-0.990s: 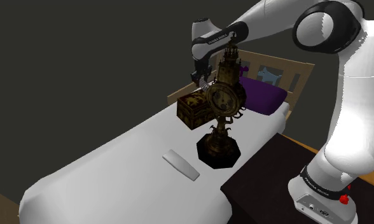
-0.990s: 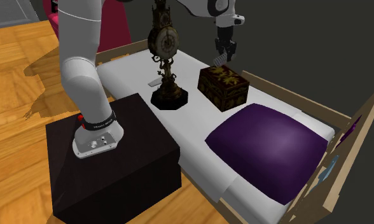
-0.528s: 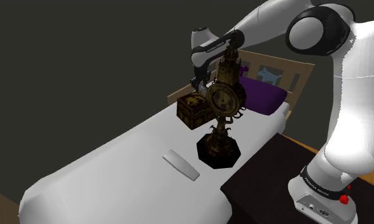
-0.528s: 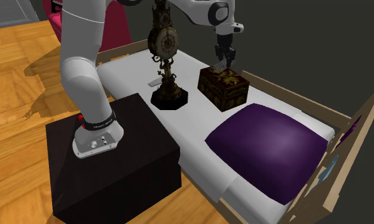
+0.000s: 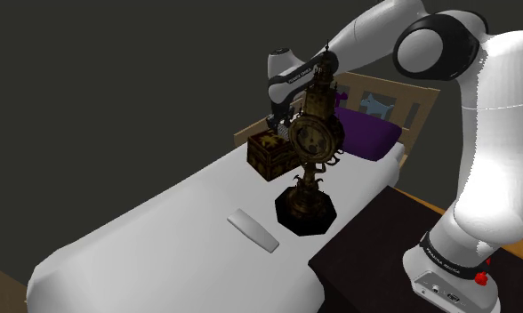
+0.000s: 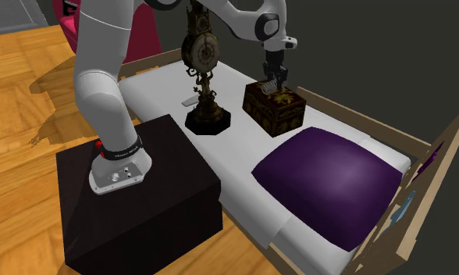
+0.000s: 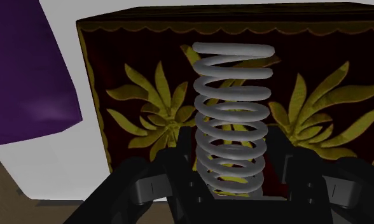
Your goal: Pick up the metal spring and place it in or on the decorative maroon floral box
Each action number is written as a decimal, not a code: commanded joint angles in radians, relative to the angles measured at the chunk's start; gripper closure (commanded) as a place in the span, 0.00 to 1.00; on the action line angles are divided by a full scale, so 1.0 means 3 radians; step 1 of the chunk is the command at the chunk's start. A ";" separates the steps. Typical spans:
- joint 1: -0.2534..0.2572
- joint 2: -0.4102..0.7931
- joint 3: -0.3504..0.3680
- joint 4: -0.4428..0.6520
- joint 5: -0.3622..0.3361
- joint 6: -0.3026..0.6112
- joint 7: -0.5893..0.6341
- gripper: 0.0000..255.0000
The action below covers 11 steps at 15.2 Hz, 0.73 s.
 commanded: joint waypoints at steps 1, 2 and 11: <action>0.0000 0.0005 -0.0001 -0.0001 0.0000 0.0002 0.0000 1.00; 0.0000 0.0005 -0.0001 -0.0001 0.0000 0.0002 0.0000 1.00; 0.0000 0.0005 -0.0001 -0.0001 0.0000 0.0002 0.0000 0.00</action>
